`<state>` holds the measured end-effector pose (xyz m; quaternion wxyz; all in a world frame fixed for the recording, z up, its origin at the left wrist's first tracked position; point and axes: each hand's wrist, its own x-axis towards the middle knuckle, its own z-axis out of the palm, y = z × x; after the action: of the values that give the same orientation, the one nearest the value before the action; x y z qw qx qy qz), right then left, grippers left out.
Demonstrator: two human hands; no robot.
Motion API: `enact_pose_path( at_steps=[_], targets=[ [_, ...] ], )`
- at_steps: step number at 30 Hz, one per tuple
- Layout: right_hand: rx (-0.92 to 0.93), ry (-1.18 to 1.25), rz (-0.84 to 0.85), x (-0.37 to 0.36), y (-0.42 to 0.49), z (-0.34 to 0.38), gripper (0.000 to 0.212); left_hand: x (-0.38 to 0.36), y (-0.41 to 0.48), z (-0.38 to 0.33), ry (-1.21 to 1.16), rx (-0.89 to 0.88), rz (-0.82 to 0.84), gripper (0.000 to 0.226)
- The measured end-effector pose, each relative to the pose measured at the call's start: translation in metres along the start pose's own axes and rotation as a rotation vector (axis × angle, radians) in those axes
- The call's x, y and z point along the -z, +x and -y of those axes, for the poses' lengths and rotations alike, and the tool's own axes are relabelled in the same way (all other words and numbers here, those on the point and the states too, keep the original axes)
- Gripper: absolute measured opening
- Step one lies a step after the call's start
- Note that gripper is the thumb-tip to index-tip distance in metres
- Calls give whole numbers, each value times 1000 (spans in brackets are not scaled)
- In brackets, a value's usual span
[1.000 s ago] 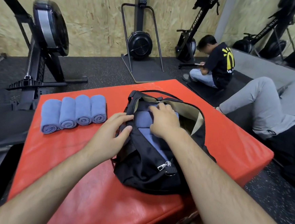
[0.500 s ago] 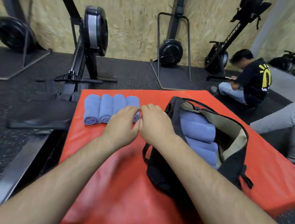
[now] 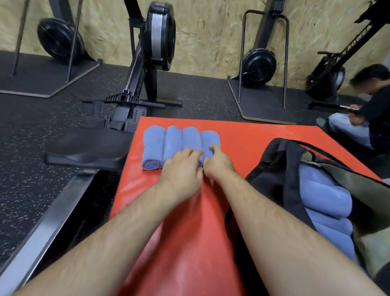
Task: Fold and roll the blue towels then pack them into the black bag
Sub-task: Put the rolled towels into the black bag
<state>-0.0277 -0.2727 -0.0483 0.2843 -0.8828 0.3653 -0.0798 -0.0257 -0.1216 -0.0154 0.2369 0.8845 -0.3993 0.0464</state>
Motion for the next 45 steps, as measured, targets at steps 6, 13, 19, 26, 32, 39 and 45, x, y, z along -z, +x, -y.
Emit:
enact_pose_path(
  at_steps=[6,13,19,26,32,39,45],
  targets=[
    [-47,238,-142,21,-35,5,44,4,-2,-7,-243,104,52,40],
    [285,369,-212,70,-150,5,42,29,-17,-51,-828,276,30,54],
    [439,3,-198,123,-202,-35,43,46,-52,-71,-927,99,113,51],
    [708,-598,-295,174,-213,-68,78,50,-72,-91,-746,-274,188,62],
    [513,-513,-384,212,-221,-96,62,25,-69,-121,-793,-320,153,66],
    [240,-575,-481,235,-225,-132,59,-5,-68,-149,-700,-271,169,50],
    [99,-775,-389,222,-215,-143,45,-27,-72,-152,-471,-284,245,40]
  ],
)
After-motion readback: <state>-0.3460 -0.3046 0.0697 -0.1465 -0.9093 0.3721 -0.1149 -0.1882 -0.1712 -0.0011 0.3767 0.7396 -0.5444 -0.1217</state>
